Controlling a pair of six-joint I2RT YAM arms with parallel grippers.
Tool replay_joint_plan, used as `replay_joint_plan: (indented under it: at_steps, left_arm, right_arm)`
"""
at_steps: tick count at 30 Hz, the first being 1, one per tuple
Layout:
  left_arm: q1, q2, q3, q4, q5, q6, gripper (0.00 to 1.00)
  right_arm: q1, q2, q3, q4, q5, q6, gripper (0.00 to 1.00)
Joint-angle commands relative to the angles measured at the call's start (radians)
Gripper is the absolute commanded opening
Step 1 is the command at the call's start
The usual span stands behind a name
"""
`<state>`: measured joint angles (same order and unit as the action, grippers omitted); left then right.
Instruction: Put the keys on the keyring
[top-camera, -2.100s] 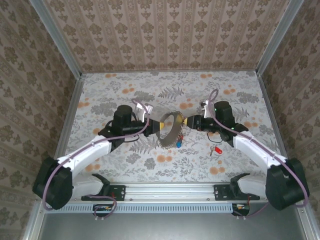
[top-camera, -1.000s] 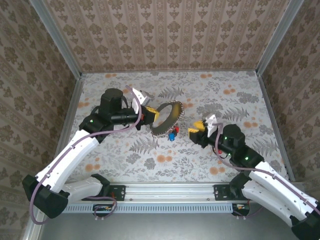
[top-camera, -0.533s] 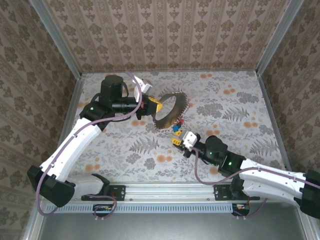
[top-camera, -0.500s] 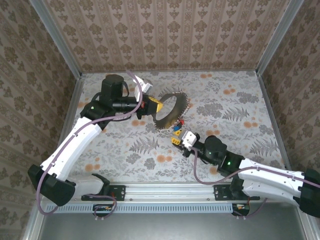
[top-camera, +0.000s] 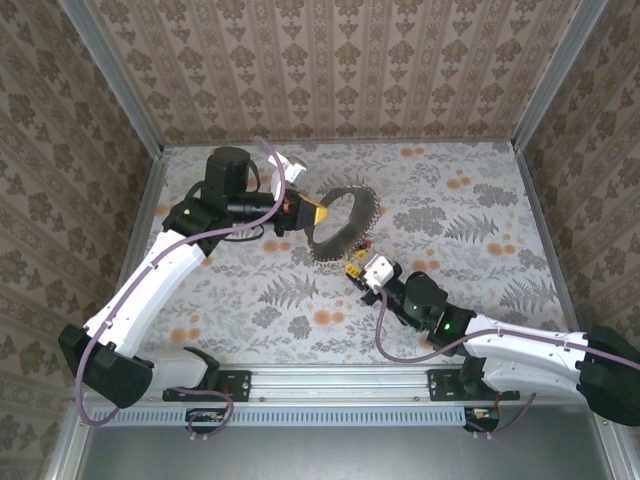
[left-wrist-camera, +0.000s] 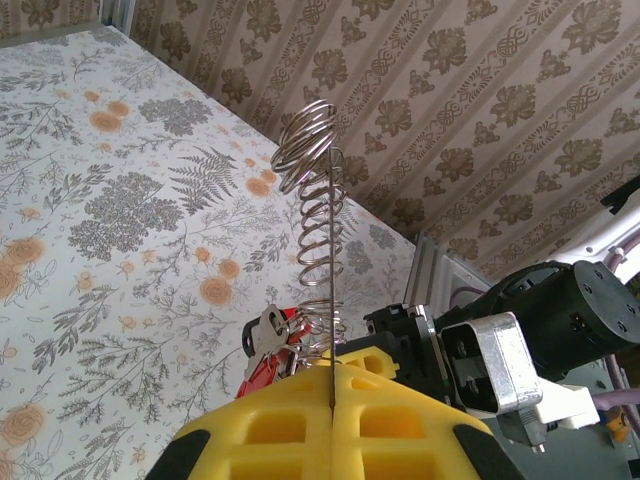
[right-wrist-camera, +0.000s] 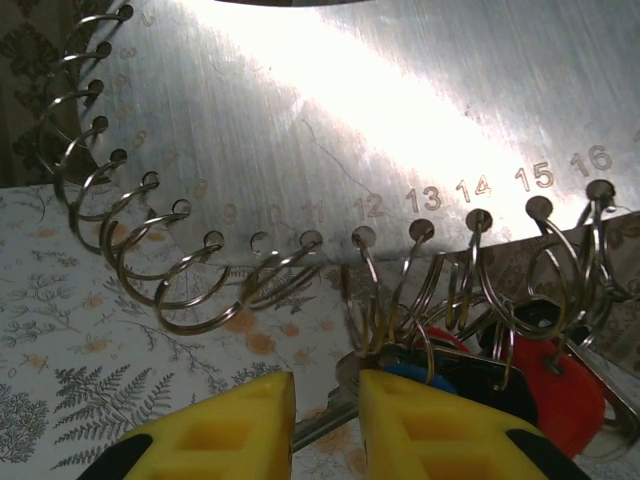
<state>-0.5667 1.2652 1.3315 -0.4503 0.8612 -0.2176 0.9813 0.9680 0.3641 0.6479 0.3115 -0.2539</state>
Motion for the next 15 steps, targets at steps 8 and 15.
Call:
replay_joint_plan:
  at_steps: [8, 15]
  left_arm:
    - [0.008, -0.018, 0.034, 0.009, 0.055, -0.025, 0.0]
    - [0.008, -0.017, 0.029, 0.012, 0.061, -0.023, 0.0]
  right_arm:
    - [-0.06, -0.081, -0.043, 0.039, 0.013, 0.095, 0.27]
    - [-0.09, -0.107, -0.04, 0.029, -0.053, 0.11, 0.25]
